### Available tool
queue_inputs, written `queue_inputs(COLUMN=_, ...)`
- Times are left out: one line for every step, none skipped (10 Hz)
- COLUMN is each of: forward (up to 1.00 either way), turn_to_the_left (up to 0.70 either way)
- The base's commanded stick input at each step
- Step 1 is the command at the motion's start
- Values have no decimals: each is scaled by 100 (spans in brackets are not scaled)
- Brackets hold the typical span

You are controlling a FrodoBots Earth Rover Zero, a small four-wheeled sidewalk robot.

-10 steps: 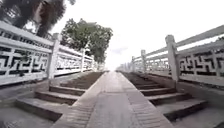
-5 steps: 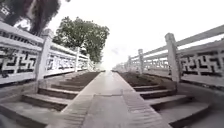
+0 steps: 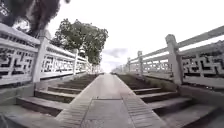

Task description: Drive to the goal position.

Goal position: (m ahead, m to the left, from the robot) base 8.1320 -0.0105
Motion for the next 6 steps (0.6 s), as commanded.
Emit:
queue_inputs(forward=45, turn_to_the_left=0)
queue_inputs(forward=45, turn_to_the_left=0)
queue_inputs(forward=45, turn_to_the_left=0)
queue_inputs(forward=45, turn_to_the_left=0)
queue_inputs(forward=45, turn_to_the_left=0)
queue_inputs(forward=45, turn_to_the_left=0)
